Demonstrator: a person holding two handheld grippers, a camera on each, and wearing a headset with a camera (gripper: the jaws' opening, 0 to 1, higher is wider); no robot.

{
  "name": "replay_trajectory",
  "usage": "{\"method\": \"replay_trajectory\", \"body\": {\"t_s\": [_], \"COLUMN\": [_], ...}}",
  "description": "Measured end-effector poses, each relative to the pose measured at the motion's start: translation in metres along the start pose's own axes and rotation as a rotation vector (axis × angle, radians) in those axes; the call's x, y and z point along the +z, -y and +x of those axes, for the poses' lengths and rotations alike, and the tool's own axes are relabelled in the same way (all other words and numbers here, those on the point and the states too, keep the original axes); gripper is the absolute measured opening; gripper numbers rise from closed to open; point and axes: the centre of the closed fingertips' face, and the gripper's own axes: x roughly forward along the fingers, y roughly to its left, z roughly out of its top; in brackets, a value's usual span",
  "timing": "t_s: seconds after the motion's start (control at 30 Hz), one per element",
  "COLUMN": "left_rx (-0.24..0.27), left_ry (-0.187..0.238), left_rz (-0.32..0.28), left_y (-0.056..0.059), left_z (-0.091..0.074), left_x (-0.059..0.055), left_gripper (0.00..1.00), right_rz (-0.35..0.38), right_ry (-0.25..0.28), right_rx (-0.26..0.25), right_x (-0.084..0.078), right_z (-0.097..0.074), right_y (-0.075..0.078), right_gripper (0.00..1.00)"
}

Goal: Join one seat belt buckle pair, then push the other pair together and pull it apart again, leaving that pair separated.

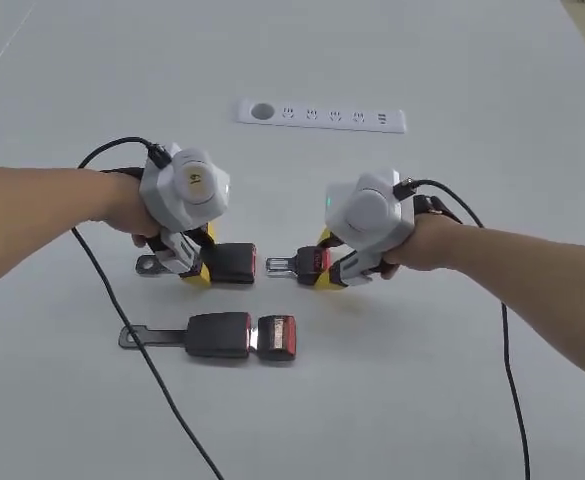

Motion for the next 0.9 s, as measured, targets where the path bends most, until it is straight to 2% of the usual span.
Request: {"method": "replay_trajectory", "body": {"t_s": [0.27, 0.6, 0.7, 0.9], "left_rx": [-0.002, -0.003, -0.002, -0.001], "left_ry": [-0.001, 0.003, 0.005, 0.003], "left_rz": [-0.003, -0.007, -0.008, -0.002], "left_y": [0.0, -0.002, 0.0, -0.004], "left_z": [0.001, 0.001, 0.0, 0.003], "left_x": [0.0, -0.001, 0.0, -0.003], "left_gripper": [0.31, 0.31, 0.31, 0.31], "right_rz": [-0.002, -0.013, -0.015, -0.013], "right_ry": [0.004, 0.015, 0.016, 0.031], "right_rx": [-0.001, 0.005, 0.007, 0.01], "right_x": [0.007, 0.018, 0.018, 0.024], "right_z": [0.004, 0.008, 0.008, 0.011], "right_y": [0.002, -0.003, -0.002, -0.004], "right_gripper": [0.31, 0.31, 0.31, 0.31]}}
